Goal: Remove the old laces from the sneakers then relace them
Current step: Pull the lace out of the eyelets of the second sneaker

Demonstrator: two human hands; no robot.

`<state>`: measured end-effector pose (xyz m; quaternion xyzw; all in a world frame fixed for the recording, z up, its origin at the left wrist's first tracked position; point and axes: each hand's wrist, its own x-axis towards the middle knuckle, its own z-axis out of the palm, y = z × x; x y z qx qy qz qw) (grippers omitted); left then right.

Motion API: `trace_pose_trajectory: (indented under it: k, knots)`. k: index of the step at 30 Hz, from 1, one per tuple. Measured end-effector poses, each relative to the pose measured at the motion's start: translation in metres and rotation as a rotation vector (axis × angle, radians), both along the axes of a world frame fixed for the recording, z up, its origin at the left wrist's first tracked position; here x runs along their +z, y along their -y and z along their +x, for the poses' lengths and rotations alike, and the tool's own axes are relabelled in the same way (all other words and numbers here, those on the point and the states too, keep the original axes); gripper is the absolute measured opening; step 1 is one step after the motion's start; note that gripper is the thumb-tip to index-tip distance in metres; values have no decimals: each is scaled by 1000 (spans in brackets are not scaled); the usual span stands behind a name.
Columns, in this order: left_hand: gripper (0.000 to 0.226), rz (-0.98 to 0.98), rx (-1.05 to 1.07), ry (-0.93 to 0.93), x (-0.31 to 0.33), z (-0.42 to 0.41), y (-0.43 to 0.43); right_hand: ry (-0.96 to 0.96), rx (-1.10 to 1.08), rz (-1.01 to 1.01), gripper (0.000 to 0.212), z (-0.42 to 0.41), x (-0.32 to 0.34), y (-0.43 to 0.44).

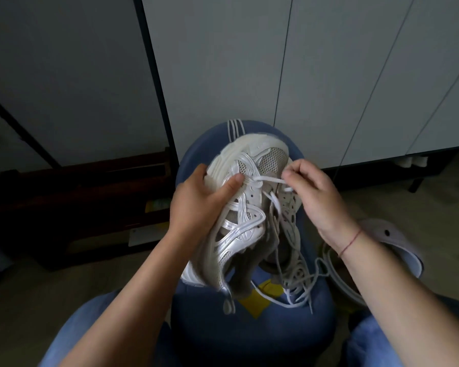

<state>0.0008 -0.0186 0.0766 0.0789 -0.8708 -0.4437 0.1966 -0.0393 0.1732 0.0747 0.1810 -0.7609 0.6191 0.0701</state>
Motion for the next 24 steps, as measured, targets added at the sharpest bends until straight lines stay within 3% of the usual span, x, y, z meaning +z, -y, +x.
trace_pose_trajectory:
  k: [4,8,11,14,16,18,21,24]
  knots:
    - [61,-125,17,-25,-1,0,-1,-332,-128,371,40,4,-5,6]
    - [62,-214,40,-48,1,2,-4,-553,-211,503,34,4,-4,9]
    - [55,-146,17,-40,0,0,-1,-379,-66,251,26,3,-2,8]
    - [45,66,8,-23,1,-2,6,9,34,-374,25,-1,9,1]
    - [44,108,14,-27,0,-4,10,188,38,-625,30,-7,12,-7]
    - [50,93,16,-24,-1,-4,11,201,10,-492,28,-8,10,-12]
    - [55,38,23,-22,-3,-3,8,40,-41,-4,18,-7,1,-11]
    - [54,-99,30,-14,-1,-1,2,-137,-43,283,18,0,-4,-2]
